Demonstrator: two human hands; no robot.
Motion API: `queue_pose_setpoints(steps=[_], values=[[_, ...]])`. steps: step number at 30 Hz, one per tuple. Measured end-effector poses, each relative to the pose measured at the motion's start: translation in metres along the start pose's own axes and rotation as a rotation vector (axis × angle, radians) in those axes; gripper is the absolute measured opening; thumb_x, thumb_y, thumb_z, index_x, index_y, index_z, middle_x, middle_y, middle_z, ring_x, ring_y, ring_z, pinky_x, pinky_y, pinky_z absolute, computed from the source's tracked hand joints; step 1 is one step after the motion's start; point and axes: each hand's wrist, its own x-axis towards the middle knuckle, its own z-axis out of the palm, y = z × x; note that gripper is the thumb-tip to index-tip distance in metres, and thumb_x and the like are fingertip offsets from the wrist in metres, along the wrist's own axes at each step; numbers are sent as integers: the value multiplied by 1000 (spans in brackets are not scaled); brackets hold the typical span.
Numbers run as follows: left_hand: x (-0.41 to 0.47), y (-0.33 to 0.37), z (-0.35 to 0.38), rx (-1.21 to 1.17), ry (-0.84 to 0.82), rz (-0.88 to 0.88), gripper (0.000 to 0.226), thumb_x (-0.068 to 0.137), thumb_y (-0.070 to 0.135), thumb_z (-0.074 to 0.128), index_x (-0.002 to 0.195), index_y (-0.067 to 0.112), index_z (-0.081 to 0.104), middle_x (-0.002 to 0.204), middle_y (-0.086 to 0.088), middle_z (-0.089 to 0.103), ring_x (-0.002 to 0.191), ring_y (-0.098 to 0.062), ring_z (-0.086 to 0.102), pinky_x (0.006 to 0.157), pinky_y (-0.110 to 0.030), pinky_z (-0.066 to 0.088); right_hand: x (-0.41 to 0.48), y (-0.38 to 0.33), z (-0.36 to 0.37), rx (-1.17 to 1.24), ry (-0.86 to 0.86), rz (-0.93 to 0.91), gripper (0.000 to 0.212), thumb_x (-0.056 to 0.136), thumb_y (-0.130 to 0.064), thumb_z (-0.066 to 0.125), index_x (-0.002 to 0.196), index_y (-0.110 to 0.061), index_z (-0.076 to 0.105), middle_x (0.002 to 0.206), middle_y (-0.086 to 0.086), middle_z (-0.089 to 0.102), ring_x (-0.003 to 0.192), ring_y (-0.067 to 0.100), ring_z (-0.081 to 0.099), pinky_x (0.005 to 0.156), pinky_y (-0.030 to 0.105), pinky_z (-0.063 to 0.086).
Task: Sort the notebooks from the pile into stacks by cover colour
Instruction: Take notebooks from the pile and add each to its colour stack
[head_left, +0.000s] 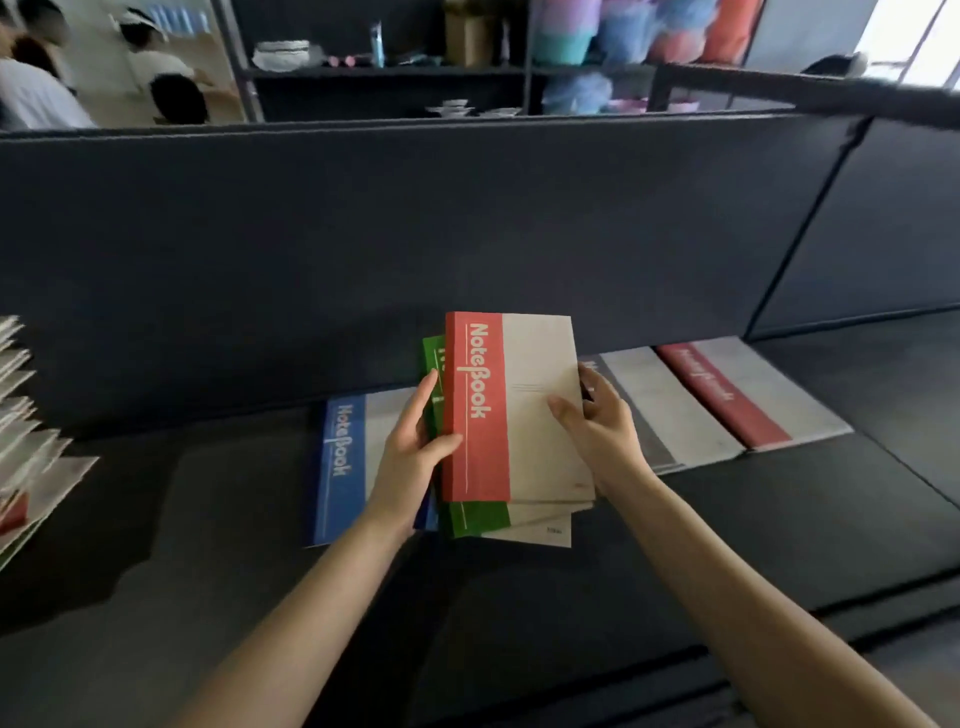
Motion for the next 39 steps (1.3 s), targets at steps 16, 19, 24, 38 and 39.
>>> queue_pose_setpoints(steps=[16, 19, 24, 38, 39], values=[[51, 2, 177, -23, -72, -55, 65, 94, -1, 44, 146, 36, 31, 114, 13, 58, 95, -1, 63, 73, -18, 51, 5, 19, -180, 33, -43, 48, 65, 87, -14, 67, 134, -41, 32, 119, 4, 63, 100, 23, 66, 73, 37, 59], [57, -2, 200, 0, -49, -41, 69, 92, -4, 45, 146, 37, 31, 123, 13, 55, 104, 2, 58, 77, -15, 47, 20, 21, -203, -61, 7, 112, 59, 85, -13, 70, 132, -32, 38, 107, 5, 69, 93, 23, 68, 81, 46, 57], [68, -9, 220, -49, 63, -73, 74, 87, -12, 45, 145, 34, 36, 129, 9, 56, 105, 2, 58, 77, -15, 49, 71, 18, -245, -343, 143, 118, 41, 84, -19, 71, 119, -20, 48, 111, 2, 67, 94, 24, 66, 81, 45, 55], [76, -29, 207, 51, 224, -135, 67, 91, -5, 44, 143, 35, 38, 124, 18, 54, 109, 4, 53, 80, -16, 45, 141, 32, -285, -969, 217, 59, 47, 90, -29, 63, 136, -25, 51, 120, 9, 56, 111, 30, 53, 78, 36, 46], [76, -29, 208, 50, 229, -134, 66, 91, -5, 43, 143, 35, 38, 121, 20, 53, 104, 7, 53, 77, -13, 45, 142, 32, -285, -990, 207, 66, 49, 91, -31, 61, 138, -23, 49, 121, 11, 53, 112, 32, 52, 82, 38, 46]])
